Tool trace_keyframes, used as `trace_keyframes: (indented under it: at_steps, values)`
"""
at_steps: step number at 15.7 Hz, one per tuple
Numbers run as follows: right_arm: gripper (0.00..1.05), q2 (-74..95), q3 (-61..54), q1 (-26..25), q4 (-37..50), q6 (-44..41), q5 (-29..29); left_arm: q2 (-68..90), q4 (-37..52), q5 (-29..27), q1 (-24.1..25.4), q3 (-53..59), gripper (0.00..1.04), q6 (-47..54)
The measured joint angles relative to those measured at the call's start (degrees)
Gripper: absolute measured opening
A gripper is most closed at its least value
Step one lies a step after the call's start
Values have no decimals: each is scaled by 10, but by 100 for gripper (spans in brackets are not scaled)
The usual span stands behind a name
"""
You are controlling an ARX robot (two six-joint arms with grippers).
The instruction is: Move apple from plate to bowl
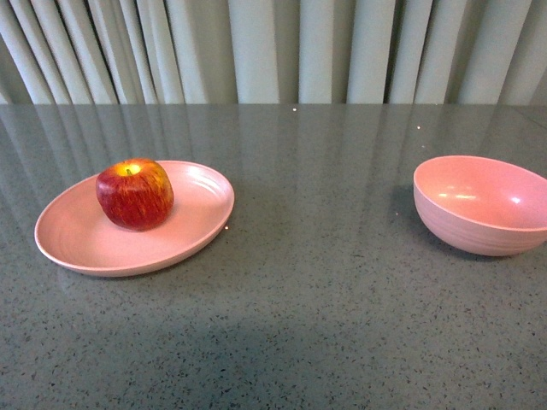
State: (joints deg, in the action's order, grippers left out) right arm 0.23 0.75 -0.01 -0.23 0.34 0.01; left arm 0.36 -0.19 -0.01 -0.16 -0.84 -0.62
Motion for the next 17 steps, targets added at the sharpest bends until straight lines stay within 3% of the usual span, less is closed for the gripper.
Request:
trace_keyframes:
  at_steps: [13,15,17]
  values:
    - [98,0,0,0,0,0,0,0,0,0,0,0,98,0]
    - [98,21,7,19,-33,12,44,0,0,0,0,0,98,0]
    - [98,70,9,18,4,16,58,0,0,0,0,0,98,0]
